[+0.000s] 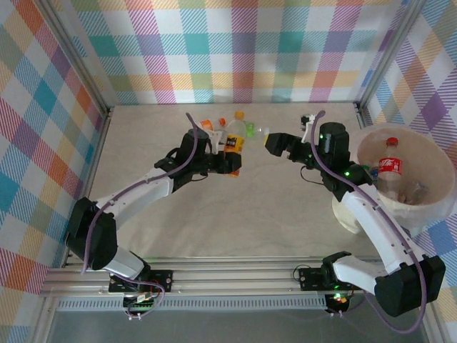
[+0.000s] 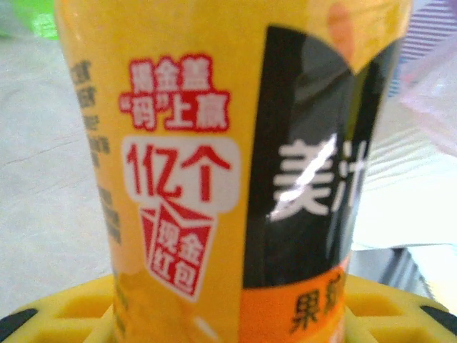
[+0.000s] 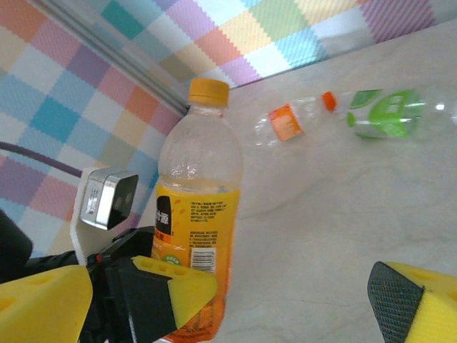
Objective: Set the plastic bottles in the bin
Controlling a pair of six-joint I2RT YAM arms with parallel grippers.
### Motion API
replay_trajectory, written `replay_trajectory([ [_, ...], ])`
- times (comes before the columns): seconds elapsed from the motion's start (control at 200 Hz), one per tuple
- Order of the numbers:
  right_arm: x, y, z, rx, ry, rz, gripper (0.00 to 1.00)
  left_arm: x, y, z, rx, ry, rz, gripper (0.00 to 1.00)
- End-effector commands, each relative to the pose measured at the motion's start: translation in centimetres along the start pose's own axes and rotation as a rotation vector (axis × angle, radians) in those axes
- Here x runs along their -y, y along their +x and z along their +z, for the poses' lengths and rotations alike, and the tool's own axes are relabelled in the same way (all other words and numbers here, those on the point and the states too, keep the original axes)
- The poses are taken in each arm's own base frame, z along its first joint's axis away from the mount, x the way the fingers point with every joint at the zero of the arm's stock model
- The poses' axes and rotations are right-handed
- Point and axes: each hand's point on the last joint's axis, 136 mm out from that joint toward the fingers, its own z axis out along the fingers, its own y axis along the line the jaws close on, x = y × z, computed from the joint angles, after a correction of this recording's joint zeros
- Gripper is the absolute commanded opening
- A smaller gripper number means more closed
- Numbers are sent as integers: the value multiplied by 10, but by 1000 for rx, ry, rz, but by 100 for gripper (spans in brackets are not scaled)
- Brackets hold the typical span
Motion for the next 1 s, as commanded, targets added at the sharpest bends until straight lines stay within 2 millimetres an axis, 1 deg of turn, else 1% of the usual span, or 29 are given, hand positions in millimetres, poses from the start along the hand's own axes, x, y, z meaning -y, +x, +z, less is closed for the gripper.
replay_trajectory([
  [0.0,-33,-3,-6,1,-157,-28,100,48,-14,-15,56,208,64,43],
  [0.11,-44,1,-5,-31,-228,-25,100,66,-11,-20,52,295,97,43],
  [0.26,-51,3,5,-73,-293,-26,100,86,-7,-24,50,392,130,43],
  [0.35,-57,0,8,-48,-330,-41,100,96,-6,-25,53,436,145,43],
  [0.435,-56,-2,13,-19,-319,-67,100,106,-7,-27,65,476,160,43],
  [0.5,-55,-1,15,-19,-312,-90,100,112,-9,-28,71,504,165,43],
  [0.585,-62,2,16,-32,-346,-132,100,119,-9,-29,64,533,179,44],
  [0.685,-68,1,20,-27,-366,-147,100,123,-7,-30,60,550,194,44],
  [0.8,-74,2,29,-47,-372,-149,100,126,-6,-29,53,559,202,44],
  [0.875,-78,2,34,-58,-386,-151,95,128,-5,-28,45,566,203,44],
  [0.995,-78,0,38,-48,-380,-153,77,125,-5,-24,40,536,200,44],
])
